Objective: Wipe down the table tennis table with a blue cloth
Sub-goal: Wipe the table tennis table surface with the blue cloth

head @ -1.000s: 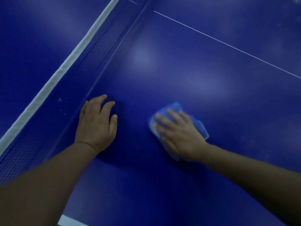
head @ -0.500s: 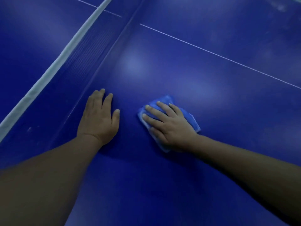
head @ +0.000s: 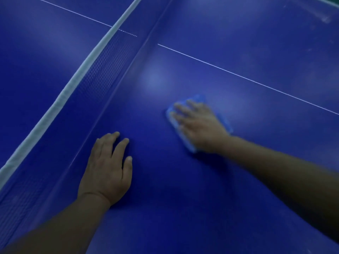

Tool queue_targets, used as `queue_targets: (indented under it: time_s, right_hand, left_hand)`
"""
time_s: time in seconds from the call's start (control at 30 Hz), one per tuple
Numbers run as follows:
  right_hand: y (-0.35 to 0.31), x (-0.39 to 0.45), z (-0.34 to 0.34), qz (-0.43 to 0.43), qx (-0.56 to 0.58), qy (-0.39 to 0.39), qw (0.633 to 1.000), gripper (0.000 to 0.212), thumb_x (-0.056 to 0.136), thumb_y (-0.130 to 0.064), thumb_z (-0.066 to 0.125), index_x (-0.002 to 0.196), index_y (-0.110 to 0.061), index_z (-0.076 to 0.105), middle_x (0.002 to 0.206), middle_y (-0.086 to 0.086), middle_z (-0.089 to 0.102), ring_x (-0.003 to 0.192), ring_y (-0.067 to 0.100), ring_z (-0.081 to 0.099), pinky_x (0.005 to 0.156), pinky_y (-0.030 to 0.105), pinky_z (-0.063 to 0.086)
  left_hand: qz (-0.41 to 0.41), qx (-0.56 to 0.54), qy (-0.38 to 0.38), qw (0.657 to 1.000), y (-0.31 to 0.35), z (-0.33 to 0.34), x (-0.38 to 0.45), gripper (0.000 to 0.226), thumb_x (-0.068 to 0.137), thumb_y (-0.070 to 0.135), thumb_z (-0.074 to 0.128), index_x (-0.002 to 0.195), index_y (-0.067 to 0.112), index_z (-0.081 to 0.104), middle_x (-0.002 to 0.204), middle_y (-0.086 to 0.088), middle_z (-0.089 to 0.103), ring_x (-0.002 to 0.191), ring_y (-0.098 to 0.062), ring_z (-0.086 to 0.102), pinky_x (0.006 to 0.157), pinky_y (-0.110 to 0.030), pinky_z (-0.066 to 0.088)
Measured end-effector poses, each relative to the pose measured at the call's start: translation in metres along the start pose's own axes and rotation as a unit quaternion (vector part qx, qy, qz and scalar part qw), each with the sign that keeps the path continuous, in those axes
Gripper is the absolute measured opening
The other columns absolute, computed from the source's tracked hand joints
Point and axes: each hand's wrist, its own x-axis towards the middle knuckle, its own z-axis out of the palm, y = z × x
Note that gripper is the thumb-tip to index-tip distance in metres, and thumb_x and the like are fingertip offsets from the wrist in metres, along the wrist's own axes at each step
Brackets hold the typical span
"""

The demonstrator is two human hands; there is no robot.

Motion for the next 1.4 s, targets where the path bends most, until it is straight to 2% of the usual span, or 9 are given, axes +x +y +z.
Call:
queue_targets:
  time_s: [0.07,0.17,0.53,0.7,0.9,1.07,1.17,1.3,1.4]
  right_hand:
    - [0.068,-0.003,0.002,0.103,-0.050,-0.019,0.993,0.048,0.097,-0.020,0.035,0.131,0.007,0.056,0.141,0.026,0.053,0.132,0.046,0.048,0.103,0.054,0.040]
    - [0.107,-0.012,0.002,0.287,-0.033,-0.061,0.955,0.050,0.107,-0.024,0.020,0.147,-0.004,0.042,0.161,0.016,0.029,0.148,0.039,0.025,0.117,0.052,0.024]
    - [-0.050,0.150,-0.007,-0.168,0.074,0.058,0.981,0.044,0.103,-0.037,0.038,0.142,-0.025,0.055,0.150,0.002,0.050,0.135,0.038,0.045,0.108,0.054,0.035]
    - [0.028,0.210,-0.014,0.065,-0.015,0.026,0.997,0.052,0.104,-0.039,0.022,0.150,-0.023,0.043,0.160,0.001,0.034,0.150,0.040,0.018,0.117,0.059,0.016]
    - [-0.013,0.176,-0.008,-0.152,0.020,0.018,0.988,0.051,0.102,-0.036,0.029,0.142,-0.014,0.053,0.148,0.005,0.052,0.139,0.038,0.041,0.112,0.055,0.026]
    - [0.046,0.234,-0.018,0.160,0.038,-0.017,0.986,0.053,0.108,-0.034,0.020,0.155,-0.012,0.030,0.165,0.002,0.022,0.152,0.038,0.007,0.118,0.062,0.008]
    - [-0.002,0.203,-0.008,0.025,0.015,0.038,0.999,0.048,0.104,-0.030,0.030,0.139,-0.006,0.051,0.151,0.013,0.045,0.140,0.043,0.035,0.106,0.060,0.029]
    - [-0.019,0.162,-0.004,-0.117,0.052,0.016,0.992,0.053,0.104,-0.038,0.028,0.148,-0.013,0.044,0.154,0.004,0.044,0.143,0.033,0.035,0.113,0.050,0.023]
    - [0.030,0.214,-0.013,0.042,0.005,0.019,0.999,0.050,0.104,-0.032,0.029,0.144,-0.008,0.047,0.155,0.008,0.040,0.141,0.037,0.035,0.107,0.053,0.030]
  left_hand:
    - [0.005,0.008,0.004,1.000,-0.001,0.000,0.002,0.058,0.095,0.038,0.031,0.135,0.003,0.054,0.147,-0.017,0.042,0.140,-0.036,0.034,0.116,-0.058,0.027]
    - [0.014,0.023,0.007,1.000,-0.003,0.002,0.001,0.056,0.095,0.036,0.033,0.134,0.003,0.056,0.146,-0.017,0.044,0.140,-0.035,0.035,0.116,-0.057,0.027]
    - [0.030,0.040,0.011,0.999,-0.007,0.006,0.002,0.056,0.096,0.037,0.034,0.145,0.009,0.039,0.160,-0.015,0.025,0.150,-0.029,0.018,0.118,-0.052,0.012]
    - [0.028,0.067,-0.040,0.997,-0.006,0.002,0.004,0.057,0.097,0.039,0.032,0.145,0.011,0.046,0.160,-0.012,0.028,0.150,-0.027,0.018,0.117,-0.052,0.012]
    - [0.026,0.071,-0.057,0.996,-0.006,-0.001,0.006,0.057,0.097,0.039,0.033,0.143,0.010,0.048,0.158,-0.014,0.032,0.150,-0.029,0.020,0.116,-0.054,0.014]
    - [0.025,0.076,-0.060,0.995,-0.006,-0.001,0.005,0.056,0.097,0.039,0.032,0.143,0.010,0.049,0.158,-0.014,0.033,0.149,-0.030,0.021,0.114,-0.054,0.016]
    - [0.031,0.068,-0.056,0.996,-0.007,0.000,0.006,0.057,0.095,0.038,0.034,0.141,0.009,0.051,0.157,-0.015,0.035,0.148,-0.031,0.024,0.114,-0.055,0.017]
    - [0.035,0.078,-0.052,0.995,-0.006,-0.001,0.008,0.058,0.093,0.039,0.035,0.139,0.009,0.054,0.155,-0.016,0.037,0.147,-0.032,0.024,0.112,-0.055,0.018]
    - [0.036,0.089,-0.058,0.994,-0.007,-0.001,0.007,0.058,0.095,0.040,0.034,0.141,0.009,0.052,0.156,-0.015,0.035,0.148,-0.031,0.023,0.113,-0.055,0.018]
